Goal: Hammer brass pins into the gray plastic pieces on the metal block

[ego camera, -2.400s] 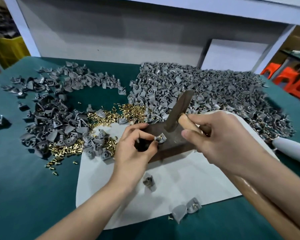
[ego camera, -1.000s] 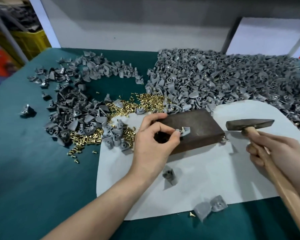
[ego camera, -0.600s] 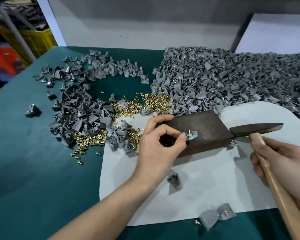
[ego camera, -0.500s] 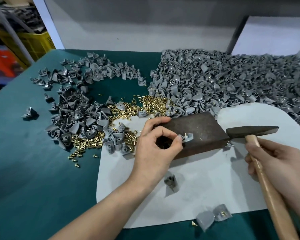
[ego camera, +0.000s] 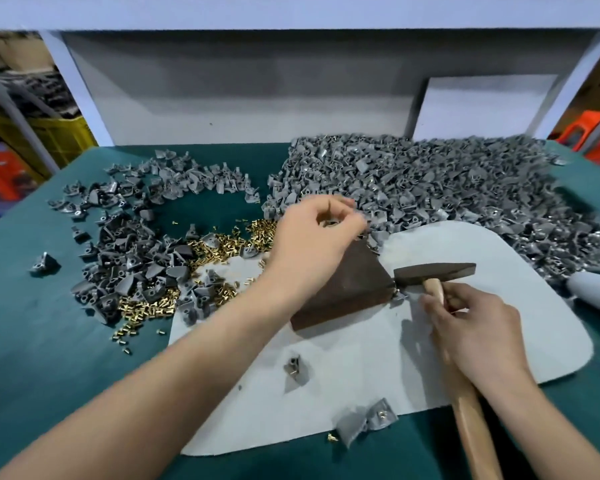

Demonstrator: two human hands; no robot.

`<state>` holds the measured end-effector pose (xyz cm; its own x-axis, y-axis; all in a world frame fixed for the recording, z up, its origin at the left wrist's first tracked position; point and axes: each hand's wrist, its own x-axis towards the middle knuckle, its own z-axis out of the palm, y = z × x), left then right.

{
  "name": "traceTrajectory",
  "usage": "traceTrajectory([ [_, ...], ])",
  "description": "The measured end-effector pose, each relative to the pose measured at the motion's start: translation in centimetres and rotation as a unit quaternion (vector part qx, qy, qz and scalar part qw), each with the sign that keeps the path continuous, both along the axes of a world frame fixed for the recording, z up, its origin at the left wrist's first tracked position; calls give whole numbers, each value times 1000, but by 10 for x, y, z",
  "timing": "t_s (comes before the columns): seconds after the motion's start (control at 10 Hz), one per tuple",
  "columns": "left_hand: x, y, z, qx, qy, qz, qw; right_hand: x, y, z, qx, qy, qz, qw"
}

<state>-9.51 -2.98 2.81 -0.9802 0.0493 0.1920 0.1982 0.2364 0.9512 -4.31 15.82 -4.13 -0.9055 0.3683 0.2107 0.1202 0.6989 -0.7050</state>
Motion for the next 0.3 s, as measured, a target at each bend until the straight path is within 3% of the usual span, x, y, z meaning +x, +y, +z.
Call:
traceTrajectory([
  [0.1,-38,15,24,-14,33,66,997,2,0,-2,8,10,9,1000],
  [0.2,-54,17,37,-82,-64,76,992,5,2,-2,37,25,20,999],
  [0.3,-22,10,19,-63,-95,-31,993,7,9,14,-3,78,6,997],
])
